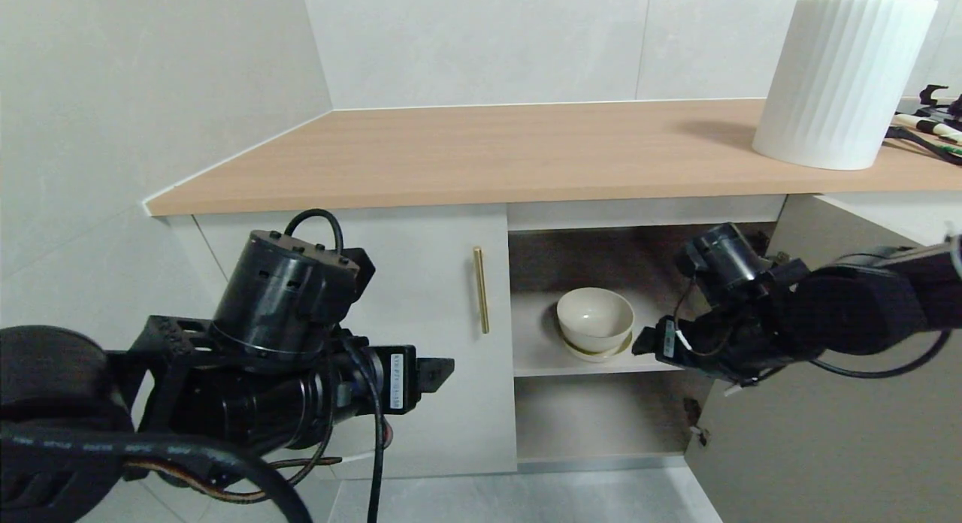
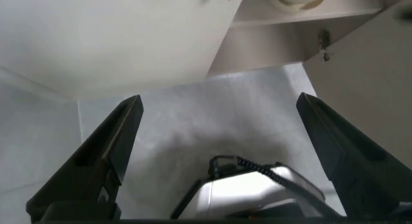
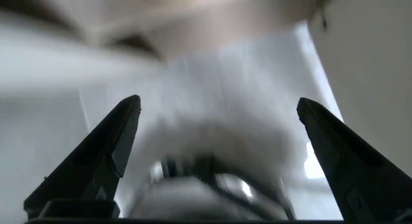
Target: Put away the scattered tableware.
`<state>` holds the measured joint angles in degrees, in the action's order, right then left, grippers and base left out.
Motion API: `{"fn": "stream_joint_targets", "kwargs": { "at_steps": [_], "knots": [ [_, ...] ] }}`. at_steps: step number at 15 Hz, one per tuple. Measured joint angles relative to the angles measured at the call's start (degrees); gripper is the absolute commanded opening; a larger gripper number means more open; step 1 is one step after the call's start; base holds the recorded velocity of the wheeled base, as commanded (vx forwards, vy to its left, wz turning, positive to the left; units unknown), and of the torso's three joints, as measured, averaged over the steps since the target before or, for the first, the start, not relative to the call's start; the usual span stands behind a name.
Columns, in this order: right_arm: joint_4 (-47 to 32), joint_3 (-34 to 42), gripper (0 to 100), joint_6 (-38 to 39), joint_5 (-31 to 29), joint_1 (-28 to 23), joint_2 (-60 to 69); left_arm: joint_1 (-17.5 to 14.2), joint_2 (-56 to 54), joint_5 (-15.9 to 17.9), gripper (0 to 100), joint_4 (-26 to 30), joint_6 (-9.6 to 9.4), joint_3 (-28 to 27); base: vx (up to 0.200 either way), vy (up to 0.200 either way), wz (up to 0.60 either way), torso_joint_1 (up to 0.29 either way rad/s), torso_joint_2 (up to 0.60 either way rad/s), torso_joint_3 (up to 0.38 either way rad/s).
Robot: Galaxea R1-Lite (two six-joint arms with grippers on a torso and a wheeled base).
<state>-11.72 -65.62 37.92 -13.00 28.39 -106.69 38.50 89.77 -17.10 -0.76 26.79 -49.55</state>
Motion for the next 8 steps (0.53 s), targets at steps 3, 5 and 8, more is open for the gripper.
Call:
{"fn": "stream_joint_targets", "kwargs": {
  "at_steps": [3, 5, 8],
  "knots": [
    [0.1, 7.9, 100, -0.4, 2.6, 3.0, 6.2, -1.5, -1.2, 0.0, 100, -0.2, 0.16, 3.0, -0.2, 0.0, 0.0, 0.002, 0.01, 0.004],
    [0.3, 10.0, 100, -1.5, 2.8, 4.6, 7.4, -1.6, -1.0, 0.0, 100, -0.4, 0.05, 3.3, -0.2, 0.0, 0.0, 0.002, 0.0, 0.002],
    [0.3, 10.6, 100, -2.2, 3.0, 5.2, 8.0, -1.3, 0.5, -0.2, 100, -0.4, 0.07, 2.4, -0.2, 0.0, 0.0, 0.002, 0.01, 0.004]
  ]
}}
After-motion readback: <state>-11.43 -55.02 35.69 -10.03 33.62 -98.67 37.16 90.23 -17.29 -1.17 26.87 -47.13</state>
